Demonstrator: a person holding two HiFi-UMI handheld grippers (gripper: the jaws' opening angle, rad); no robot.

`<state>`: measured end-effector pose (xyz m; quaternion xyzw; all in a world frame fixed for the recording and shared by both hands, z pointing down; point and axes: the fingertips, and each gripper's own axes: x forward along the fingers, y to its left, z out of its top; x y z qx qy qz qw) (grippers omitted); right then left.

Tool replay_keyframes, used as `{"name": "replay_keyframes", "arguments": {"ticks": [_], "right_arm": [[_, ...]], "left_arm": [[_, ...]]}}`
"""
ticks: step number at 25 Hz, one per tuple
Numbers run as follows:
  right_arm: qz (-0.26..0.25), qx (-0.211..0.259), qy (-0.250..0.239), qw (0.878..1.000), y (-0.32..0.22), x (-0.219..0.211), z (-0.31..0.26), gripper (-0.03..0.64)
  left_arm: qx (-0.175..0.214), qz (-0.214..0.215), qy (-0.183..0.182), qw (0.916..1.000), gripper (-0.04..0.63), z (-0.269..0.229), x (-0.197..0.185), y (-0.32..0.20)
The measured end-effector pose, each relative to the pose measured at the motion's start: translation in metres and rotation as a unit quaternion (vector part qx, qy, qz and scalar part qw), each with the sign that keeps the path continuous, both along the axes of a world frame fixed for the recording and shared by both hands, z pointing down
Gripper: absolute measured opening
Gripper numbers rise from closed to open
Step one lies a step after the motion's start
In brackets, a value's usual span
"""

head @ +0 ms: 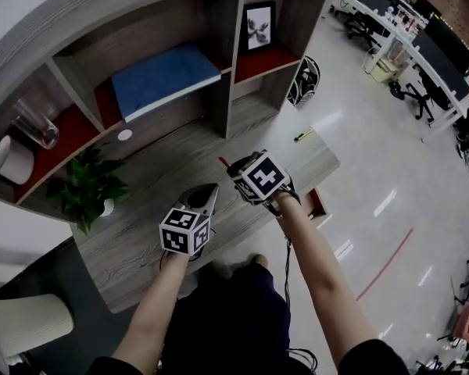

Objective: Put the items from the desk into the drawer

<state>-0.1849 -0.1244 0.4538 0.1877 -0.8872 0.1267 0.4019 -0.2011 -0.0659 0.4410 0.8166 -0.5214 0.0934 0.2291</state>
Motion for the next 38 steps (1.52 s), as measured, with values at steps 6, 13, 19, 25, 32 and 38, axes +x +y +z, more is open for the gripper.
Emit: {"name": "replay_keyframes", "arguments": {"ticks": [6,13,19,25,32,38], "right_arm": [[0.033,0.01,-0.014,0.999,0.02,0.05,-0.012,0.064],[0.092,0.018,-0.02,0.995,0.024,0.127,0.001,0.064],[0.165,0.011,-0.038,0.986,0.02,0.203,0.017,0.064],[0.201,-0.006,-0.032,0.979,0.027,0.261,0.049,0.064],[0.219,-0.041,-0.02,0.975,0.036,0.305,0.099,0.064],[0.217,-0.069,-0.022,0.973,0.034,0.309,0.143,0.064]], "left_arm": [[0.007,0.041,0.014,0.999,0.008,-0.012,0.048,0.02],[0.01,0.097,0.01,0.9952,0.008,-0.011,0.117,0.025],[0.011,0.128,0.007,0.9917,0.008,-0.003,0.17,0.023],[-0.01,0.146,0.003,0.9892,0.008,0.022,0.216,0.021],[-0.032,0.154,-0.002,0.9876,0.008,0.048,0.253,0.027],[-0.046,0.145,0.001,0.9884,0.008,0.066,0.263,0.027]]}}
